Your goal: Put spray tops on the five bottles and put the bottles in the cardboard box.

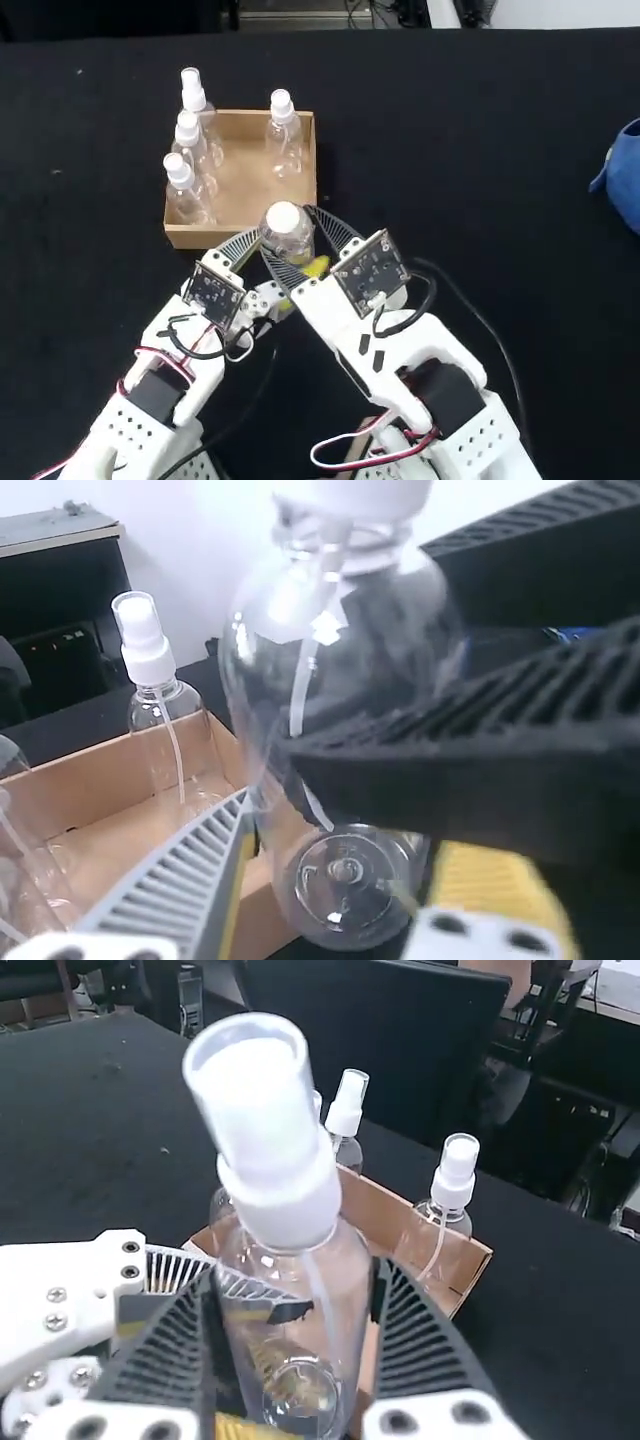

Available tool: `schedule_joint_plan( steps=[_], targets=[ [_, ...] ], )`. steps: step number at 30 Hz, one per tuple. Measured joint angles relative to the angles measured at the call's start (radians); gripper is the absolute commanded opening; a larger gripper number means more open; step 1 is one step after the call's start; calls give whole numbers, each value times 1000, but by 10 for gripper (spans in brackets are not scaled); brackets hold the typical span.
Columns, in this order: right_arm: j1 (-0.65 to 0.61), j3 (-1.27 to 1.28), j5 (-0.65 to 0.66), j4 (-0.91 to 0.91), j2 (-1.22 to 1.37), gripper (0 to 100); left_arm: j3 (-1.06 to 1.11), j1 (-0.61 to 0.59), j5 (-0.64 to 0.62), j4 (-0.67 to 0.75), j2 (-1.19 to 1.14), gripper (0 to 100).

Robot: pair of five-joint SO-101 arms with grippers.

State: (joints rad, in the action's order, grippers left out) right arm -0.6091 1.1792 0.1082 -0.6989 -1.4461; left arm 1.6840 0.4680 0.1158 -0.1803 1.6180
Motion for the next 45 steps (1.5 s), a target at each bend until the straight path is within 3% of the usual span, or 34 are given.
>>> schedule_joint_plan(
  steps=[13, 24, 30, 34, 41, 45],
  targets=[
    [-2, 0, 2, -2, 2, 11, 0, 0, 3, -49, 2, 212],
    [213, 15, -3, 97, 2, 11, 0, 0, 3, -61, 0, 212],
    [239, 68, -3, 201, 2, 11, -29, 5, 3, -273, -2, 180],
    [239, 66, -3, 276, 29, 11, -49, 17, 3, -402, -2, 18],
    [239, -20, -74, 396, 341, 11, -48, 6, 3, -411, -2, 28],
    [229, -57, -127, 474, 505, 11, -89, -114, 31, -514, -2, 29]
  ],
)
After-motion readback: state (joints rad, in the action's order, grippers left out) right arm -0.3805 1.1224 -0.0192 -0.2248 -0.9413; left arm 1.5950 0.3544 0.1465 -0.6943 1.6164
